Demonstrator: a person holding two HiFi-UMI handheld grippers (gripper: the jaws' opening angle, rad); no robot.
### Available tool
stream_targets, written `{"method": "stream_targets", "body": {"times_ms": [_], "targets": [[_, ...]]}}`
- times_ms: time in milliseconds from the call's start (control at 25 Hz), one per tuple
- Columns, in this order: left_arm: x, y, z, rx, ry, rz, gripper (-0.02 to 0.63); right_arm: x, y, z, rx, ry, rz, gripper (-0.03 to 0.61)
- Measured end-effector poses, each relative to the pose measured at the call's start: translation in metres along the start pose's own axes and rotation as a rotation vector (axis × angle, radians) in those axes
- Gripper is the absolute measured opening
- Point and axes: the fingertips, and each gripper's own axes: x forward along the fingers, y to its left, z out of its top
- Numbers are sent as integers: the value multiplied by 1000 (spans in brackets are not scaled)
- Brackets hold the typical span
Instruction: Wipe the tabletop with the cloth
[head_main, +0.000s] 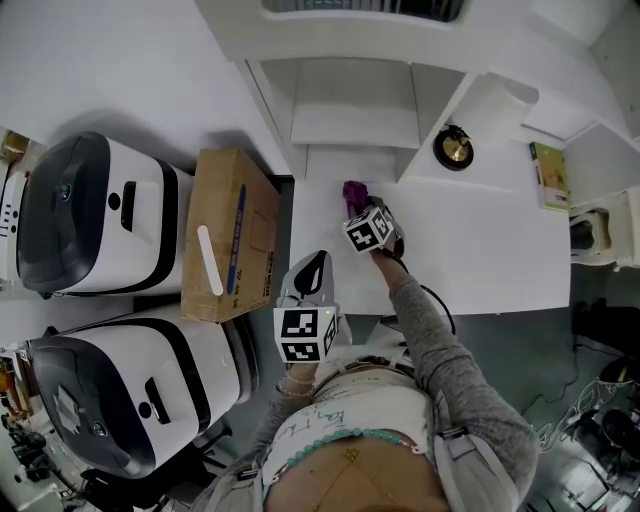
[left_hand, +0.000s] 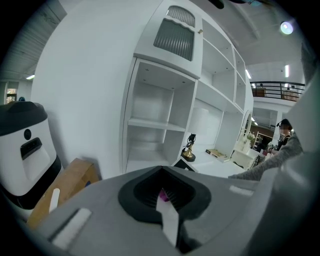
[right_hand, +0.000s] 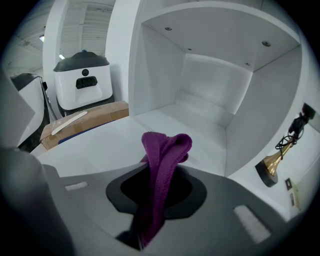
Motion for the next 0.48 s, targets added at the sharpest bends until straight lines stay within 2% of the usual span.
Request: {"method": "stream_targets", "body": {"times_ms": [480], "targets": [[10, -28, -1, 21, 16, -38, 5, -11, -28, -24, 18, 20, -24, 74]]}}
